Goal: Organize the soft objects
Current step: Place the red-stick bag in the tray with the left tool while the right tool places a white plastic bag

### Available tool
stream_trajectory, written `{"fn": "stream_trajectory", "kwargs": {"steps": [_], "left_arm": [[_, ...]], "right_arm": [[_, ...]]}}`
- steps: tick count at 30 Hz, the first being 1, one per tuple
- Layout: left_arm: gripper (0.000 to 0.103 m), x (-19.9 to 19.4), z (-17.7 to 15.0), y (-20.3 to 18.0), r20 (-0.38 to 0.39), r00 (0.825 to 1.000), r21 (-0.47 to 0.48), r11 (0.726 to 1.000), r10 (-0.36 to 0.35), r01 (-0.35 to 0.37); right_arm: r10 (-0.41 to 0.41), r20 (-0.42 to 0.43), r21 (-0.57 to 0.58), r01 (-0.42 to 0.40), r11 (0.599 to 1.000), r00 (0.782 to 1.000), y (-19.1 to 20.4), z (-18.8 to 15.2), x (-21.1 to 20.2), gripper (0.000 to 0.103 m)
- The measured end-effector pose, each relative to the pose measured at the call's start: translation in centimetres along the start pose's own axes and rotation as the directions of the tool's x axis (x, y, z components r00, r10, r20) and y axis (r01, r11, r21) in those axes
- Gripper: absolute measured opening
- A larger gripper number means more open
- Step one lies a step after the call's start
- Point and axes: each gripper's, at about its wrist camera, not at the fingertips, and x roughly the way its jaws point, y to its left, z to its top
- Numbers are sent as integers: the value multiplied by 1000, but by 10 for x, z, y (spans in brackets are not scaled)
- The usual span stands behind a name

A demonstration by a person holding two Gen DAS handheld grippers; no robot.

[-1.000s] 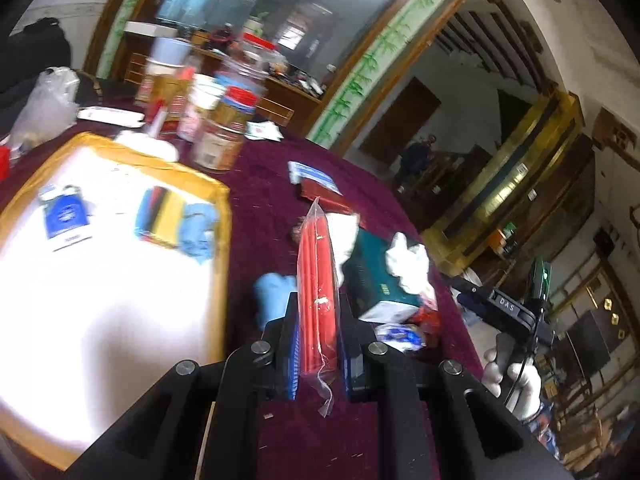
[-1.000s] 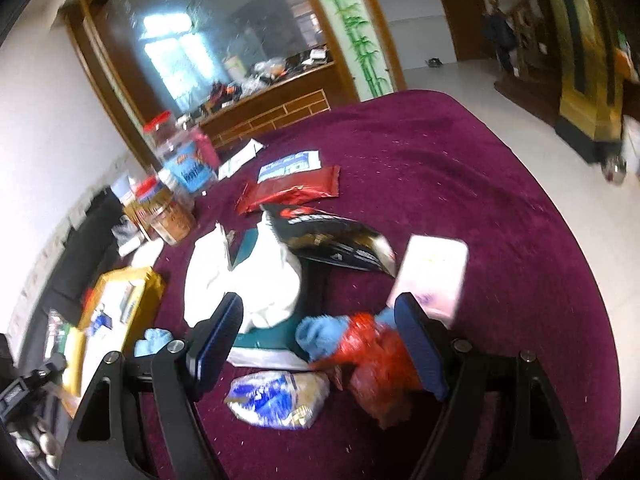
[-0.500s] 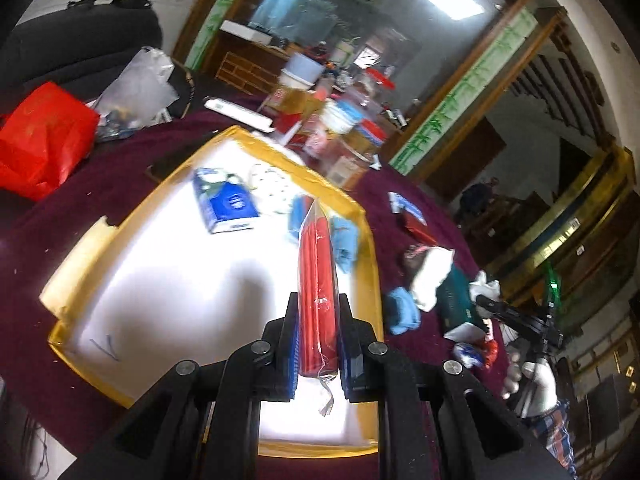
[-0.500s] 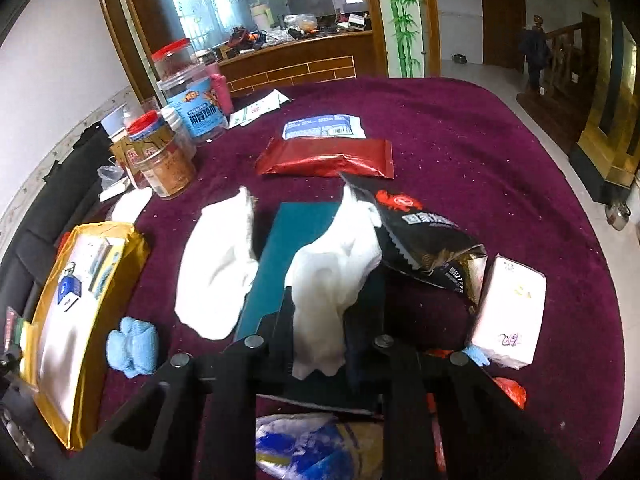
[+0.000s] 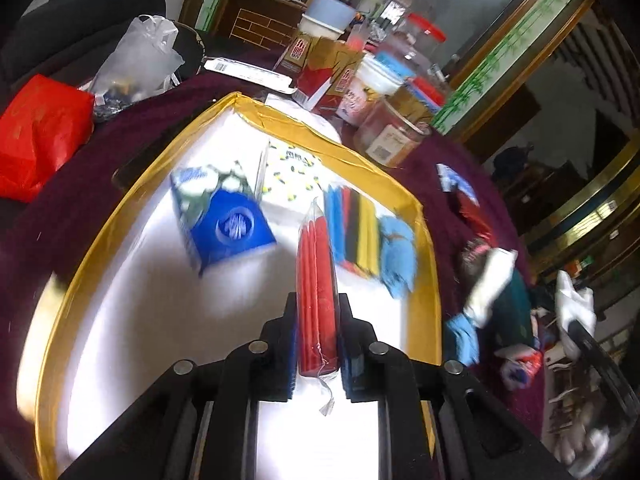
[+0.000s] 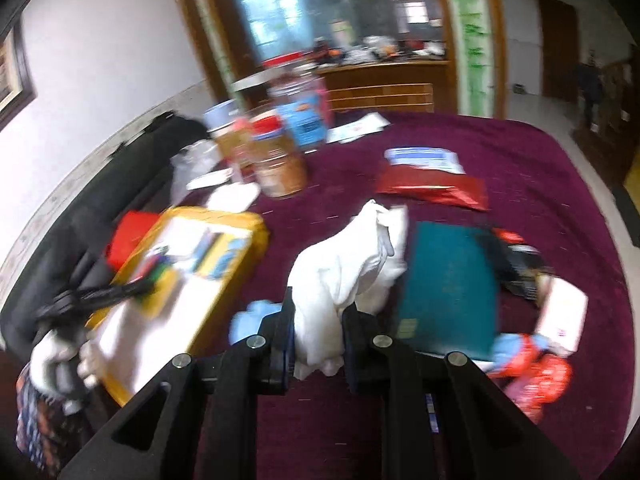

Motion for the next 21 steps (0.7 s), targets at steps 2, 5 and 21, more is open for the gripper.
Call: {"fn": "stream_trajectory", "kwargs": {"steps": [2, 5, 21], "left_arm": [[51, 11, 7, 5, -12, 1000, -29, 1000, -2, 2], [53, 12, 8, 14, -12, 1000, -77, 997, -27, 26], [69, -85, -49, 34, 206, 977, -83, 993, -62, 80]], "right_arm": [[42, -34, -28, -43, 999, 999, 23, -1, 13, 18], [75, -81, -82, -81, 993, 994, 56, -3, 32, 18], [80, -281, -233, -149, 961, 956, 162, -24, 149, 24]]}}
